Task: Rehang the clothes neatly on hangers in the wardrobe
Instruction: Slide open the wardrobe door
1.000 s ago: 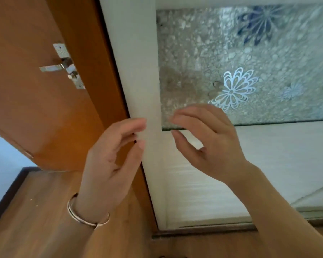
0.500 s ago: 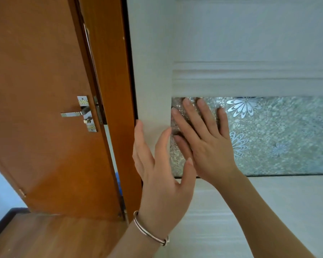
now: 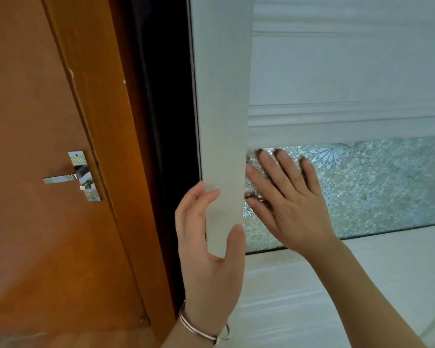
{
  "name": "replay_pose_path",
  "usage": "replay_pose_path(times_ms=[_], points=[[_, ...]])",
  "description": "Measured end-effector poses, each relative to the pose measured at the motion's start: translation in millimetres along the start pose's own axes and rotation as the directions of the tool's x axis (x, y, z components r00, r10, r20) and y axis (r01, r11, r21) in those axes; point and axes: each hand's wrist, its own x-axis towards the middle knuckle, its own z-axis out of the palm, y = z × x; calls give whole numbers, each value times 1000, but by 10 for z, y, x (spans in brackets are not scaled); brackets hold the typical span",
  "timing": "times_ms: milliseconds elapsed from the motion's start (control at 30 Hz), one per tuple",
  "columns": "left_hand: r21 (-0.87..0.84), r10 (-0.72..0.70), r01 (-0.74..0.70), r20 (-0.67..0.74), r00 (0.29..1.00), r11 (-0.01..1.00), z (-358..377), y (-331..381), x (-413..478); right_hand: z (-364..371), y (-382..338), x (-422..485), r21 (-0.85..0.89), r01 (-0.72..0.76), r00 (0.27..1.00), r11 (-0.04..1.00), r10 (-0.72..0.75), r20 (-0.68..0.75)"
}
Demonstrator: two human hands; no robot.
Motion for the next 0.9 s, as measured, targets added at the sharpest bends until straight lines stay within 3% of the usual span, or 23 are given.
replay_pose_path(times_ms=[100,233,500,633,700,833,900], points=[[-130,-9,19,80,997,991,155,14,-6,-88,180,-110,3,-50,998,999,50,29],[-245,-6,57,203,979,968,465,49,-47,-285,337,-262,46,-235,967,971,229,116],[-329,82,71,430,899,942,1247,111,-79,-712,560,-745,57,-576,781,816,528,333],[-302,187,-43,466,865,952,1686,119,-80,-654,608,-804,-191,-544,777,817,577,252],[-286,228,-92,491,841,954,1888,135,-63,-629,737,-802,-234,-560,773,794,603,195],[-330,306,-129,568,764,935,2234,120,41,-642,1129,-967,-253,-710,562,657,745,360],[-328,293,-124,539,789,937,2440,92,111,-654,1337,-1078,-254,-713,561,653,750,351]])
